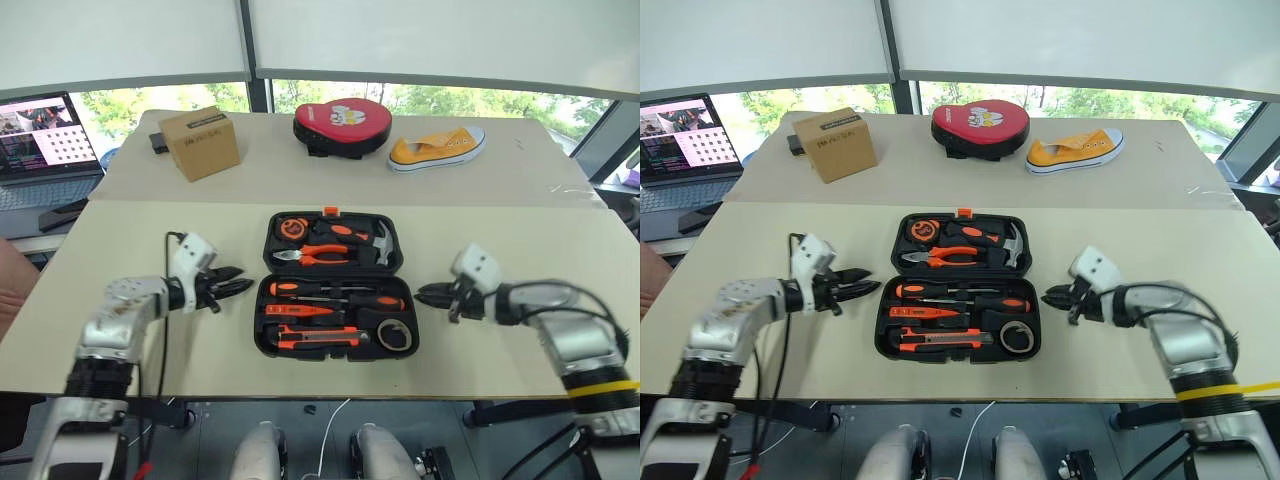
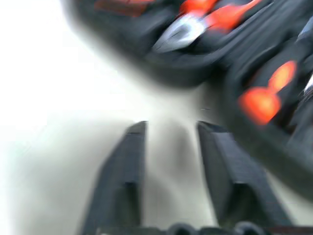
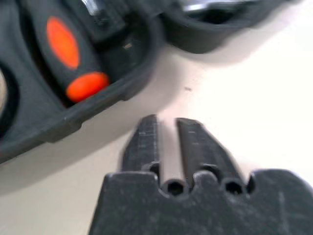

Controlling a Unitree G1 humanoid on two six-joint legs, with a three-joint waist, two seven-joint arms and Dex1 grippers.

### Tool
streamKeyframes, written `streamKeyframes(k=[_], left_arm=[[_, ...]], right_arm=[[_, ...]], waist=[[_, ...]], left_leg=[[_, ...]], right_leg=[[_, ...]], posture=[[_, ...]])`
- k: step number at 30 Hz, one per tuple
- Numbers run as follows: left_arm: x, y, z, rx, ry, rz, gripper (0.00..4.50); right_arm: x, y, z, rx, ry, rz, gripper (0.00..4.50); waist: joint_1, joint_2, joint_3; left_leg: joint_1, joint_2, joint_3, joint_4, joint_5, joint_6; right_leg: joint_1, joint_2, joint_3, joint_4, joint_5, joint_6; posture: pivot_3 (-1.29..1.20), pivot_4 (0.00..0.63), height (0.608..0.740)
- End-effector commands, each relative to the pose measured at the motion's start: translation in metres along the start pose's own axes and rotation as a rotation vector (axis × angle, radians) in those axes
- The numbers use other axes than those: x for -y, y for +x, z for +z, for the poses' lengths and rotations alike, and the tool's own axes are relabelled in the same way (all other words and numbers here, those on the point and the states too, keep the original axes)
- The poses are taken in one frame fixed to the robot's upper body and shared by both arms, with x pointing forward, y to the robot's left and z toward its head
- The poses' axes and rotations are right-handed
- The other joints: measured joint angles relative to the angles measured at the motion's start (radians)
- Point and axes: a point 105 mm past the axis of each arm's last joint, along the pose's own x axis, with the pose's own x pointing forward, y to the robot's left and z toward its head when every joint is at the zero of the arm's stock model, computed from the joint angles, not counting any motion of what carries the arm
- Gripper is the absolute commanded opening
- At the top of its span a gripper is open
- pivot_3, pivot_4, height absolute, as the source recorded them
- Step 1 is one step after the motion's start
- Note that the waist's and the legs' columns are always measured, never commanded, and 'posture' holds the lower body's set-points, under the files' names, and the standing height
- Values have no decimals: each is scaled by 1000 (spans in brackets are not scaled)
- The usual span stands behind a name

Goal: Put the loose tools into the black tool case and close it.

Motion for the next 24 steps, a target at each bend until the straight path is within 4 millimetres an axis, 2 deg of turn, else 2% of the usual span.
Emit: streamKeyframes(k=[1,2,3,6,11,16,21,22,23,24], left_arm=[[8,0,37,53,-36,-23,3587],[7,3,41,46,-40,-13,4053],[8,8,46,43,-62,-10,4396],[14,27,55,5,-101,-5,4500],[7,46,61,-29,-91,90,4500],[6,54,65,-22,-95,108,4500],[8,60,61,-40,-88,108,4500],[9,62,60,-46,-86,104,4500],[11,64,57,-58,-83,101,4500],[11,66,56,-66,-81,99,4500]], right_arm=[[5,-7,27,-41,117,-41,2491],[7,-6,30,-69,132,-54,2946],[10,-3,36,-76,134,-69,3206],[21,9,53,-96,199,-125,4270],[35,28,68,-86,268,-180,4270],[40,41,63,-118,274,-202,4270],[44,46,54,-180,280,-243,4270],[45,47,54,-188,280,-253,3770],[44,49,53,-199,281,-253,3603],[43,50,53,-205,282,-252,3213]], waist=[[1,0,0],[3,0,0],[3,0,0],[4,0,0],[2,0,0],[-3,0,0],[-8,0,0],[-8,0,0],[-8,0,0],[-8,0,0]], left_leg=[[0,0,0,0,0,0],[0,0,-1,0,0,0],[0,0,-1,0,0,0],[-2,-1,-1,0,0,0],[-3,-1,-1,1,0,0],[-5,-1,0,0,0,0],[-5,-1,0,0,0,0],[-5,-1,0,0,0,0],[-5,-1,0,0,0,0],[-5,-1,0,0,0,0]], right_leg=[[0,0,0,0,0,0],[0,0,-1,0,0,0],[1,0,-1,0,0,0],[-1,0,-1,-1,0,0],[-2,0,0,0,0,0],[-3,0,0,-1,0,0],[-3,0,0,-1,0,0],[-3,0,0,-1,0,0],[-3,0,0,-1,0,0],[-3,0,-1,-1,0,0]], posture=[[0,150,740],[0,150,740],[0,150,740],[0,150,740],[0,150,740],[0,150,740],[0,150,740],[0,150,740],[0,150,740],[0,150,740]])
